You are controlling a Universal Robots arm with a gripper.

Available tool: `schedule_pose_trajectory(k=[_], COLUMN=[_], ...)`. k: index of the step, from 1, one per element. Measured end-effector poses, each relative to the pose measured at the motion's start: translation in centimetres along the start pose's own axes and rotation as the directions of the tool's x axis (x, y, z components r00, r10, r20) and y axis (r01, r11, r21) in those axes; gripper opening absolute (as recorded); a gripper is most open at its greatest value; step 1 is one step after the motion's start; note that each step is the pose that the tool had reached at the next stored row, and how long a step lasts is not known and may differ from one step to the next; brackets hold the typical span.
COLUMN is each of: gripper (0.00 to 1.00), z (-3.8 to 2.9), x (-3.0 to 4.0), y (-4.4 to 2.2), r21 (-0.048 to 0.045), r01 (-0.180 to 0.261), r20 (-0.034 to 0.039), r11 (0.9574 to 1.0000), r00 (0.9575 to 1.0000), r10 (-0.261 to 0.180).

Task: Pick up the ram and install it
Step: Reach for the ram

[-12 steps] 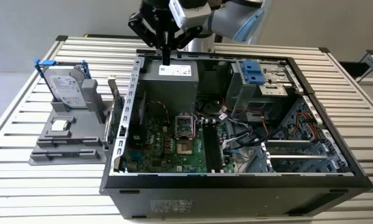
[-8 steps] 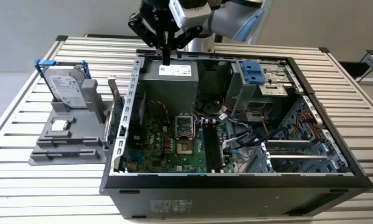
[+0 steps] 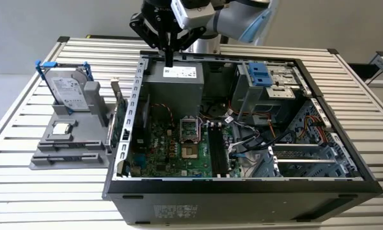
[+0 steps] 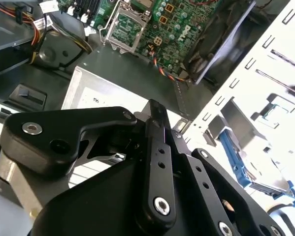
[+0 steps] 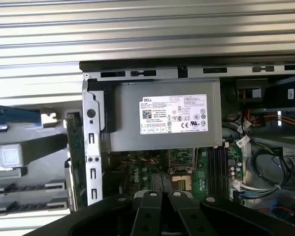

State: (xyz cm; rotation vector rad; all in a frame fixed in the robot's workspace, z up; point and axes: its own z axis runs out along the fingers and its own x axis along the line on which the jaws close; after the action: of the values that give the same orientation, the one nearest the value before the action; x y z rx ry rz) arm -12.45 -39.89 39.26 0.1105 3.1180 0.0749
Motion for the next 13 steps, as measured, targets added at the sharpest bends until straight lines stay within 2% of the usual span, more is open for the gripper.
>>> schedule_pose_trajectory(k=[13], gripper=[0.00], z=[0.01], x=[0.68], y=[-0.05], r21=[-0.0001], r01=[0.000], r20=[0.0000], r11=[1.0000], r00=[1.0000], r10=[0.000])
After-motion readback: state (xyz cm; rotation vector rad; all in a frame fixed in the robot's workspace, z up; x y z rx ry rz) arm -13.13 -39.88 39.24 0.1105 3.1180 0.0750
